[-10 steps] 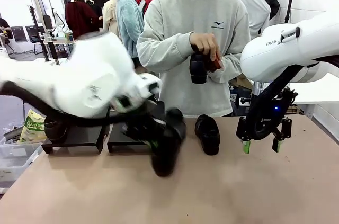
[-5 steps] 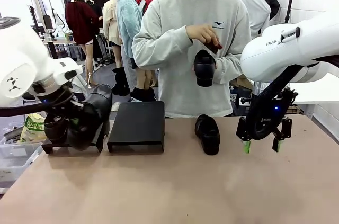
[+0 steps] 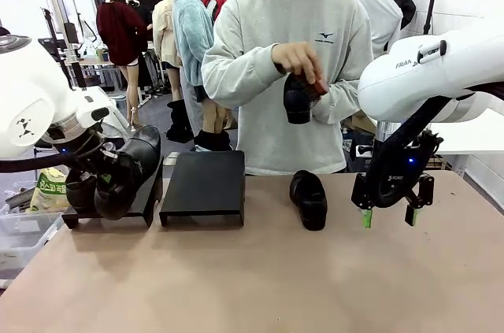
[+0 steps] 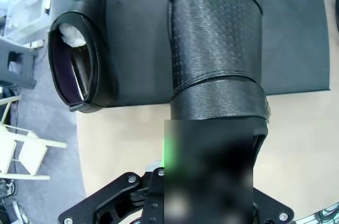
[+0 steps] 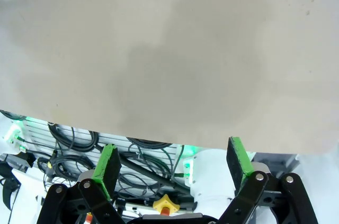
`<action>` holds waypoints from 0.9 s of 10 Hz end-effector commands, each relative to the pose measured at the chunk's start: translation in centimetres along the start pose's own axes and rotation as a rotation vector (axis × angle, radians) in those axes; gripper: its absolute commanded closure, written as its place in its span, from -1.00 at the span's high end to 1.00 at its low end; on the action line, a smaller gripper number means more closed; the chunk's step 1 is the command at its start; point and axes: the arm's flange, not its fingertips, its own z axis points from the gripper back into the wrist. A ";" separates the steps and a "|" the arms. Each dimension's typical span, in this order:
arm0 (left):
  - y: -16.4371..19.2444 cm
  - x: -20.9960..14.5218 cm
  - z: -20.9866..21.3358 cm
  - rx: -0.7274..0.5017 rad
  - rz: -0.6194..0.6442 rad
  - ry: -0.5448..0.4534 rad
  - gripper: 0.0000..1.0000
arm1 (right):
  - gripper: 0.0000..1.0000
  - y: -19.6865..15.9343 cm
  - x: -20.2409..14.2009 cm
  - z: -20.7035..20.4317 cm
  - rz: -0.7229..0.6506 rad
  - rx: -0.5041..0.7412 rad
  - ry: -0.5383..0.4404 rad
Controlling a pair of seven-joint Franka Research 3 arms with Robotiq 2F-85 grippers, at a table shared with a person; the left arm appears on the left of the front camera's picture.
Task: Organize the shoes by placing them on the stand.
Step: Place the Shoe from the middle of the table onto the Shoes Stand.
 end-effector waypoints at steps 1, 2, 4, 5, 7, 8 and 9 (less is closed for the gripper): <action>0.4 0.2 -0.3 0.001 0.010 -0.004 -1.00 | 1.00 0.1 0.0 0.2 -0.016 -0.012 0.007; 0.0 0.8 -1.3 0.097 -0.033 -0.026 -1.00 | 1.00 0.1 0.0 0.2 -0.016 -0.012 0.007; 1.4 3.2 -2.8 0.047 0.014 -0.076 -1.00 | 1.00 0.1 0.0 0.2 -0.016 -0.012 0.007; 1.8 3.8 -3.4 0.015 0.042 -0.095 -1.00 | 1.00 0.1 0.0 0.2 -0.016 -0.012 0.007; 2.5 4.6 -4.7 -0.042 0.117 -0.098 -1.00 | 1.00 0.1 0.0 0.2 -0.016 -0.012 0.007; 2.9 4.8 -5.4 -0.027 0.177 -0.081 -1.00 | 1.00 0.1 0.0 0.2 -0.016 -0.012 0.007; 3.2 5.0 -5.8 -0.023 0.211 -0.093 -1.00 | 1.00 0.1 0.0 0.2 -0.016 -0.012 0.007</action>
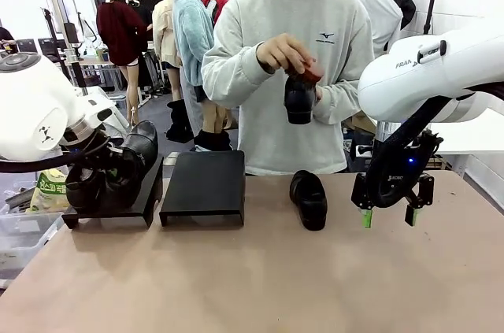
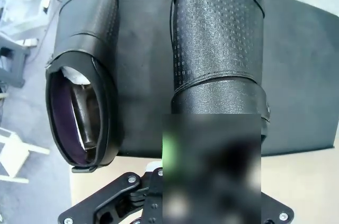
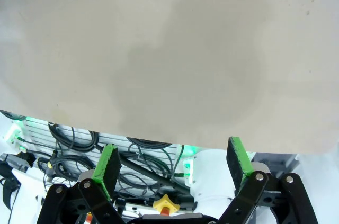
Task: Organize the shoes by placing them on the stand.
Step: Place the Shoe from the middle of the table onto the Shoes Stand.
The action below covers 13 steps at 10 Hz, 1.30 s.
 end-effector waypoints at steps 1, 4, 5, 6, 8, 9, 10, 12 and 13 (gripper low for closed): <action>0.0 1.0 0.0 -0.010 0.076 -0.054 -1.00 | 1.00 0.1 0.0 0.2 -0.016 -0.012 0.007; 0.2 1.4 -1.4 -0.021 0.100 0.007 -1.00 | 1.00 0.1 0.0 0.2 -0.016 -0.012 0.007; 0.3 1.4 -1.7 -0.023 0.094 0.024 -1.00 | 1.00 0.1 0.0 0.2 -0.016 -0.012 0.007; 0.4 1.5 -2.0 -0.026 0.095 0.043 -1.00 | 1.00 0.1 0.0 0.2 -0.016 -0.012 0.007; 0.4 1.8 -2.2 -0.027 0.092 0.054 -1.00 | 1.00 0.1 0.0 0.2 -0.016 -0.012 0.007; 0.5 2.0 -2.4 -0.025 0.095 0.061 -1.00 | 1.00 0.1 0.0 0.2 -0.016 -0.012 0.007; 0.4 2.1 -2.5 -0.017 0.100 0.062 -1.00 | 1.00 0.1 0.0 0.2 -0.016 -0.012 0.007; 0.5 2.3 -2.4 0.009 0.087 0.075 -0.43 | 1.00 0.1 0.0 0.2 -0.016 -0.012 0.007; 0.4 2.5 -2.3 0.011 0.082 0.071 -0.03 | 1.00 0.1 0.0 0.2 -0.016 -0.012 0.007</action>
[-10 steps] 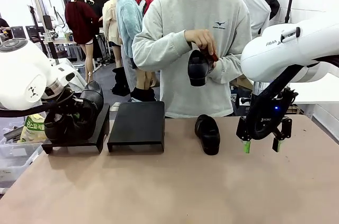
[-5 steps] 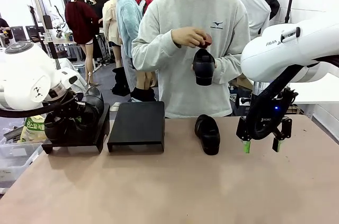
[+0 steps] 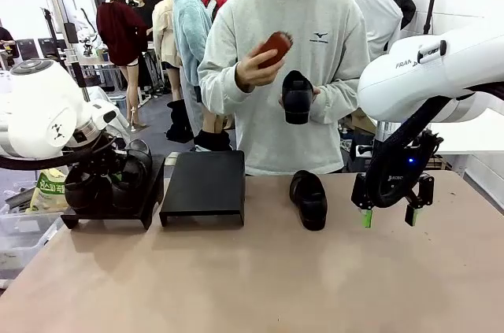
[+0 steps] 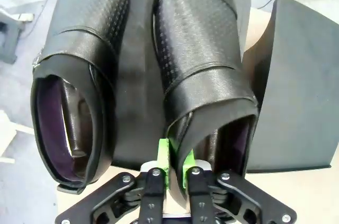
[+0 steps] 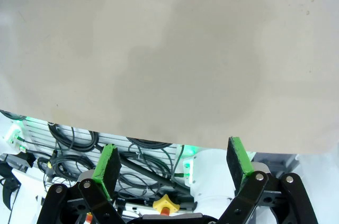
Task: Organize the shoes by placing them on the stand.
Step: Place the Shoe from the middle of the table onto the Shoes Stand.
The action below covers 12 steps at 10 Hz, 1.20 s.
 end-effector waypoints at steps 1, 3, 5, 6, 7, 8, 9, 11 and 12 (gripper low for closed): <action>-0.2 1.1 0.6 0.030 -0.015 -0.001 0.37 | 1.00 0.1 0.0 0.2 -0.016 -0.012 0.007; -0.3 1.6 1.1 0.060 -0.025 -0.023 1.00 | 1.00 0.1 0.0 0.2 -0.016 -0.012 0.007; -0.6 2.0 1.9 0.089 -0.058 -0.053 1.00 | 1.00 0.1 0.0 0.2 -0.016 -0.012 0.007; -0.8 2.0 2.7 0.111 -0.086 -0.074 1.00 | 1.00 0.1 0.0 0.2 -0.016 -0.012 0.007; -1.0 2.0 3.5 0.113 -0.114 -0.077 1.00 | 1.00 0.1 0.0 0.2 -0.016 -0.012 0.007; -1.2 2.0 4.4 0.104 -0.138 -0.066 1.00 | 1.00 0.1 0.0 0.2 -0.016 -0.012 0.007; -1.2 1.9 5.1 0.088 -0.175 -0.031 1.00 | 1.00 0.1 0.0 0.2 -0.016 -0.012 0.007; -1.0 1.9 4.2 0.080 -0.142 -0.065 1.00 | 1.00 0.1 0.0 0.2 -0.016 -0.012 0.007; -1.0 1.9 4.2 0.080 -0.142 -0.065 1.00 | 1.00 0.1 0.0 0.2 -0.016 -0.012 0.007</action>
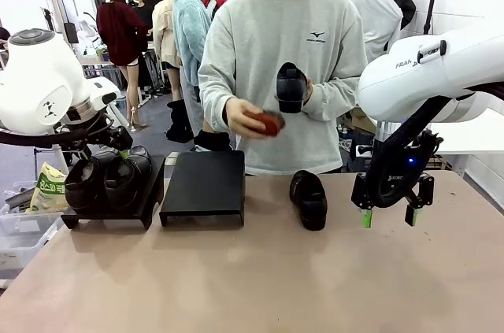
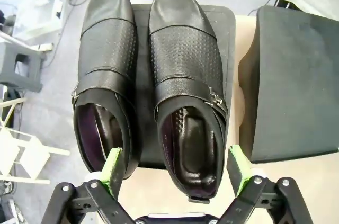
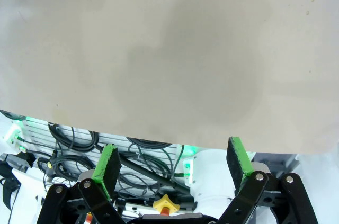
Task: Organize the shoes by placing them on the stand.
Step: Place the Shoe from the middle of the table onto the Shoes Stand, then pick up one Shoe and place it in the middle of the table.
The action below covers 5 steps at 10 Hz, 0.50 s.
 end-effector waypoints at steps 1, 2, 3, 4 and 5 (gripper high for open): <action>0.0 0.0 -0.4 0.002 0.025 -0.015 1.00 | 1.00 0.1 0.0 0.2 -0.016 -0.012 0.007; 0.0 0.0 -0.4 0.002 0.025 -0.015 1.00 | 1.00 0.1 0.0 0.2 -0.016 -0.012 0.007; 0.0 0.0 -0.4 0.002 0.025 -0.015 1.00 | 1.00 0.1 0.0 0.2 -0.016 -0.012 0.007; 0.0 0.0 -0.4 0.002 0.025 -0.015 1.00 | 1.00 0.1 0.0 0.2 -0.016 -0.012 0.007; 0.0 0.0 -0.4 0.002 0.025 -0.015 1.00 | 1.00 0.1 0.0 0.2 -0.016 -0.012 0.007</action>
